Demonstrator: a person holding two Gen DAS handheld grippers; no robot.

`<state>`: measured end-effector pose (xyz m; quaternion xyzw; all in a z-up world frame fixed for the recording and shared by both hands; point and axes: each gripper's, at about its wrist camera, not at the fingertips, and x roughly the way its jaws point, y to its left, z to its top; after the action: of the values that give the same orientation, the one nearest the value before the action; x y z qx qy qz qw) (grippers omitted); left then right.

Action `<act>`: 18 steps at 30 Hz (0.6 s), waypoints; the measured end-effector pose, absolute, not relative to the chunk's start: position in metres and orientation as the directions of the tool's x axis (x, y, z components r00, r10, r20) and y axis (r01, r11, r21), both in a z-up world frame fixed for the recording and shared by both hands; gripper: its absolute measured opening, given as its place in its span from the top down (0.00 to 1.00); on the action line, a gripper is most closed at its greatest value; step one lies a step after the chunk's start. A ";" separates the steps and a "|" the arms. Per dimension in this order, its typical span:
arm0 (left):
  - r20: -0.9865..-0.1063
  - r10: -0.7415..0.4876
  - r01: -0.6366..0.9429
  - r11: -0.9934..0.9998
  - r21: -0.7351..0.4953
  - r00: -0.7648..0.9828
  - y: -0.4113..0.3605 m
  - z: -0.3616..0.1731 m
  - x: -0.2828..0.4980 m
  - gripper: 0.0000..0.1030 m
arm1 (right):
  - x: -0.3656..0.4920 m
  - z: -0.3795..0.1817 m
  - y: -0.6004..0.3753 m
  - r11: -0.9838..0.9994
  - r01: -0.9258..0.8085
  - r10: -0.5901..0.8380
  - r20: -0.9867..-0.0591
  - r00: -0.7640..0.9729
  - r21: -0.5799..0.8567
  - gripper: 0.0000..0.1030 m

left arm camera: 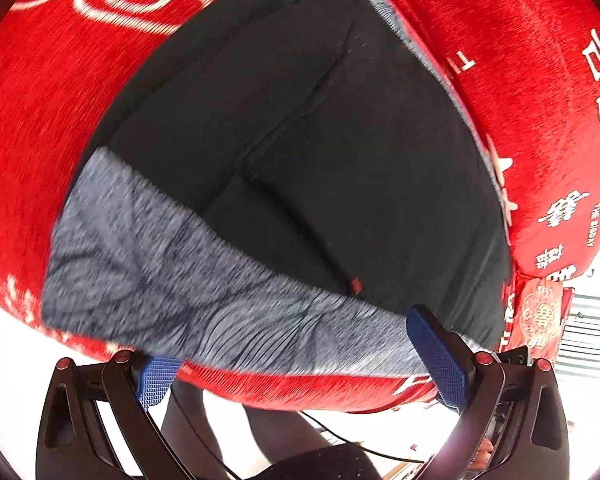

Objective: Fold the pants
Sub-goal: 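Grasp the waistband with the right gripper while the left gripper grasps it too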

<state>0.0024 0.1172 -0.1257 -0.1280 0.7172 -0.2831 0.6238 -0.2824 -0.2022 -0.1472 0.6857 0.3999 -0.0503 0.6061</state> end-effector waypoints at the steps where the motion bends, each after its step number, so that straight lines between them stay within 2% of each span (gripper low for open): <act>1: -0.822 -0.537 0.171 0.806 -0.566 -0.189 0.114 -0.125 0.005 0.11 | -0.280 -0.147 -0.204 0.049 0.598 0.481 -0.544 0.688 0.800 0.27; 2: -0.825 -0.531 0.172 0.809 -0.562 -0.192 0.112 -0.125 0.007 0.22 | -0.277 -0.148 -0.205 0.041 0.589 0.473 -0.535 0.700 0.807 0.27; 3: -0.832 -0.519 0.171 0.817 -0.550 -0.195 0.109 -0.124 0.009 0.28 | -0.278 -0.148 -0.205 0.032 0.586 0.470 -0.530 0.706 0.809 0.27; 5: -0.852 -0.483 0.177 0.838 -0.517 -0.203 0.107 -0.125 0.013 0.56 | -0.280 -0.148 -0.205 0.011 0.594 0.458 -0.532 0.712 0.804 0.28; 6: -0.853 -0.478 0.179 0.838 -0.515 -0.210 0.107 -0.125 0.014 0.63 | -0.281 -0.147 -0.205 0.010 0.611 0.446 -0.550 0.706 0.792 0.38; 7: -0.859 -0.468 0.182 0.844 -0.504 -0.208 0.108 -0.123 0.015 0.73 | -0.284 -0.144 -0.207 0.010 0.626 0.431 -0.568 0.701 0.780 0.68; 8: -0.859 -0.468 0.188 0.843 -0.505 -0.206 0.108 -0.118 0.017 0.77 | -0.295 -0.142 -0.213 0.008 0.640 0.419 -0.584 0.696 0.768 0.84; 9: -0.859 -0.470 0.195 0.840 -0.506 -0.203 0.108 -0.112 0.019 0.78 | -0.296 -0.135 -0.216 0.012 0.656 0.402 -0.604 0.688 0.755 0.93; 12: -0.855 -0.489 0.243 0.820 -0.519 -0.176 0.100 -0.083 0.027 0.78 | -0.279 -0.106 -0.226 0.120 0.634 0.398 -0.622 0.674 0.764 0.94; 18: -0.832 -0.548 0.306 0.780 -0.546 -0.085 0.070 -0.032 0.065 0.78 | -0.229 -0.055 -0.272 0.238 0.547 0.393 -0.595 0.701 0.802 0.94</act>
<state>0.0651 0.0696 -0.0324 -0.0913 0.6640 -0.3188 0.6702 -0.2285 -0.2716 -0.0553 0.6146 0.3825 -0.0560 0.6876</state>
